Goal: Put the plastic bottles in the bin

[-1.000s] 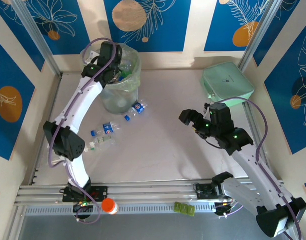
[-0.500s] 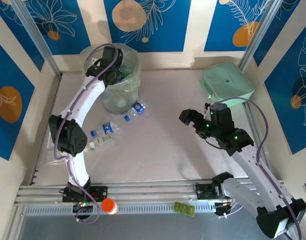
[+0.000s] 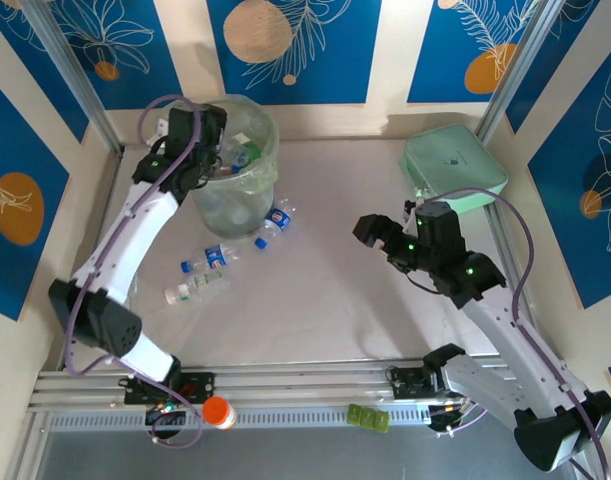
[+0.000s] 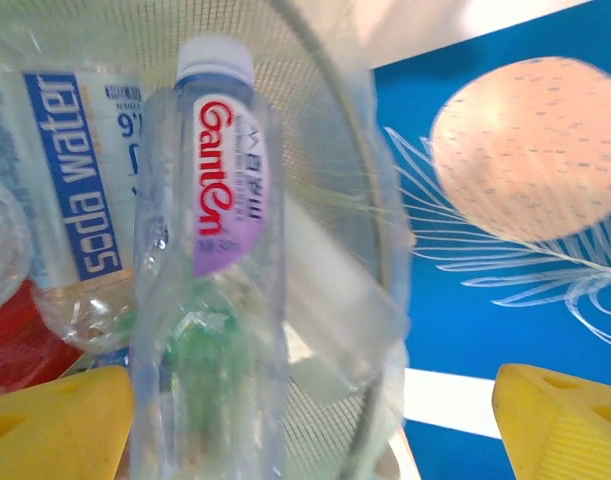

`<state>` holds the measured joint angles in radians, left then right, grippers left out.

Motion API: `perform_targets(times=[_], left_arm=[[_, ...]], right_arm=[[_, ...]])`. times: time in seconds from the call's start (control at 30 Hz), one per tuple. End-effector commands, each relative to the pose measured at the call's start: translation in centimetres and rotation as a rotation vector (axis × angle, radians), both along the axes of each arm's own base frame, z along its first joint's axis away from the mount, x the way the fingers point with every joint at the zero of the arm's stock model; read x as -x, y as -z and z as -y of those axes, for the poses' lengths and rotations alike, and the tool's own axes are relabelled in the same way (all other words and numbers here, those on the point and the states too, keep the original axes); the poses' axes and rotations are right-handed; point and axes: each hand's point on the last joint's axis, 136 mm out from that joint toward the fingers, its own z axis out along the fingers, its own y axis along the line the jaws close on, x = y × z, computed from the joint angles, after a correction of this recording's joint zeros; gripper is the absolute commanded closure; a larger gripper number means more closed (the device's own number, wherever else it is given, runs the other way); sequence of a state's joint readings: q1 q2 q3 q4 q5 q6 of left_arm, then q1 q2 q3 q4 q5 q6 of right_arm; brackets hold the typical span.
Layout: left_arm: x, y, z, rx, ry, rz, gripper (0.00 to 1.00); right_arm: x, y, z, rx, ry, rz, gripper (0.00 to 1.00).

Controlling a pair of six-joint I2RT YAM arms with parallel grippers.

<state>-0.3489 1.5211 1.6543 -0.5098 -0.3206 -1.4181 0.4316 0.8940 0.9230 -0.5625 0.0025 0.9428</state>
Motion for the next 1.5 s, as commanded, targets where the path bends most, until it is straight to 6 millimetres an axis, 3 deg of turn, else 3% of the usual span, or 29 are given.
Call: perform_targets(times=[0.0,0.13,0.23,0.4,0.57,0.7,0.8,1.1,1.47], left_arm=[[2.3,-2.5,-0.6,-0.102,0.082,0.063,0.05],[5.0,-4.1,-0.4,-0.249,0.214,0.081,0.01],[7.5,-3.2,-0.4,-0.301,0.295,0.057,0.01],[11.6,-1.2,-1.1,-0.435,0.382,0.19,0.01],[15.1,3.8,-4.1,-0.581,0.353,0.089,0.01],[16.4,8.5,-2.6,-0.564,0.489,0.001,0.01],[17.3,10.0,-1.4,-0.557,0.584,0.011,0.01],[18.8,9.3,-2.1,-0.734,0.601,0.038,0.01],[19.4,8.8,-1.6,-0.763,0.617,0.071,0.01]], right_arm=[[-0.9,-0.8,-0.8,0.02,-0.02,0.028,0.05],[-2.0,-0.2,-2.9,0.007,-0.07,-0.005,0.08],[-2.9,1.1,-5.1,0.014,-0.132,-0.048,0.09],[-4.6,4.6,-9.2,0.032,-0.228,-0.176,0.11],[-7.0,8.3,-11.9,0.035,-0.226,-0.304,0.11],[-9.8,10.6,-14.4,-0.082,-0.198,-0.368,0.12],[-12.0,12.5,-15.6,-0.099,-0.157,-0.403,0.14],[-17.6,16.5,-17.7,-0.083,-0.096,-0.41,0.17],[-20.3,19.6,-19.4,-0.099,-0.076,-0.432,0.3]])
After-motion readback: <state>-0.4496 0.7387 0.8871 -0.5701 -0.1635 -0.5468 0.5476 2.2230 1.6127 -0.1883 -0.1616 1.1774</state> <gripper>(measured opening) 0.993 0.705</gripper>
